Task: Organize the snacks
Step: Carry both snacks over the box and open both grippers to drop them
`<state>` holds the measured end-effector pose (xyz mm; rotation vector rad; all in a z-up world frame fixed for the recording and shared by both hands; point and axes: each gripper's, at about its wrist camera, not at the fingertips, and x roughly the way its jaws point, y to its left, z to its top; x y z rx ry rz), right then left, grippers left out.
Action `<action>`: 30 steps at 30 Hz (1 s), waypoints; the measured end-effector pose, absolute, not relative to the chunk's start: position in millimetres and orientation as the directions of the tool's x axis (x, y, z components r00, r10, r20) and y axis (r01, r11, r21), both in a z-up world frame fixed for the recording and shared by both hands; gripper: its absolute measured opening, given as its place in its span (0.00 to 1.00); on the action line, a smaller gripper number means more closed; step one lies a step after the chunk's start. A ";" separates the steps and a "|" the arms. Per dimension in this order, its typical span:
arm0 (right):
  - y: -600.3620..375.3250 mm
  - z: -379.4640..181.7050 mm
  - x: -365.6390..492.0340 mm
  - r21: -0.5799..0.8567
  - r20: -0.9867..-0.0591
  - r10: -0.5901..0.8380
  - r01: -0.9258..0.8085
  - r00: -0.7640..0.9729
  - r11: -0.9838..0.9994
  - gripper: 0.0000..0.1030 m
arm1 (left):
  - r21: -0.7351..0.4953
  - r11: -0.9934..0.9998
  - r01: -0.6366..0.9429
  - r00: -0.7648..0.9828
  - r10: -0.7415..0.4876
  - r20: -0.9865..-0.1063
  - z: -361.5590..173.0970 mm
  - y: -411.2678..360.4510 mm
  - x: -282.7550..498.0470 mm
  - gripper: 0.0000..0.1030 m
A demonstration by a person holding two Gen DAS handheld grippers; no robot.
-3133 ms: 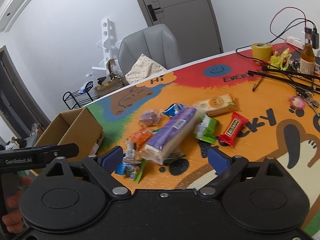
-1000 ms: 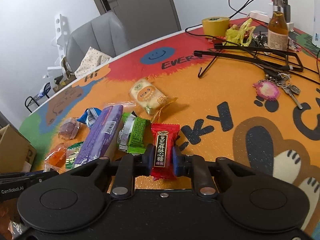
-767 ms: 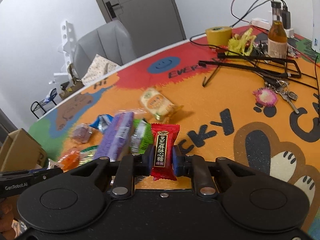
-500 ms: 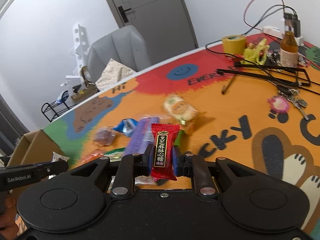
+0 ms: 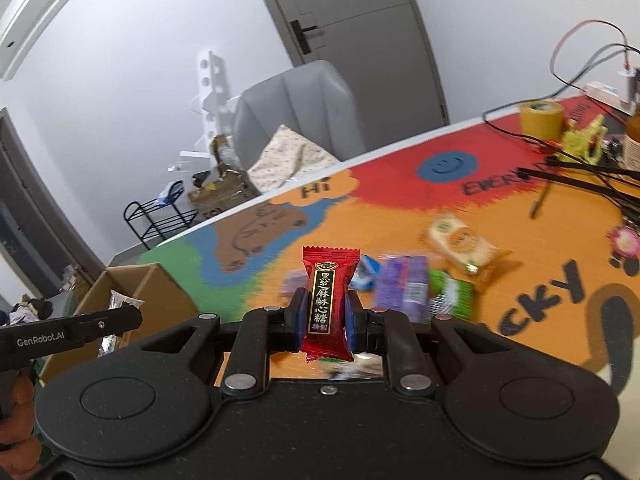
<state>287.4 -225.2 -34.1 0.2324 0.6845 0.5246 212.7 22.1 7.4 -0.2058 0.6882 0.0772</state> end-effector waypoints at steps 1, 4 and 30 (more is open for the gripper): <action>-221.5 -32.5 286.4 0.370 -0.537 0.537 -0.390 0.650 0.843 0.17 | -0.162 0.976 -0.144 0.773 0.009 -0.634 9.2 25.5 210.2 0.16; -209.7 -27.7 283.8 0.367 -0.530 0.552 -0.413 0.643 0.833 0.17 | -0.162 0.973 -0.164 0.780 0.028 -0.625 14.5 38.0 202.6 0.16; -97.9 2.2 252.8 0.315 -0.515 0.657 -0.592 0.550 0.742 0.17 | -0.203 0.921 -0.332 0.778 0.146 -0.611 17.3 134.3 150.0 0.16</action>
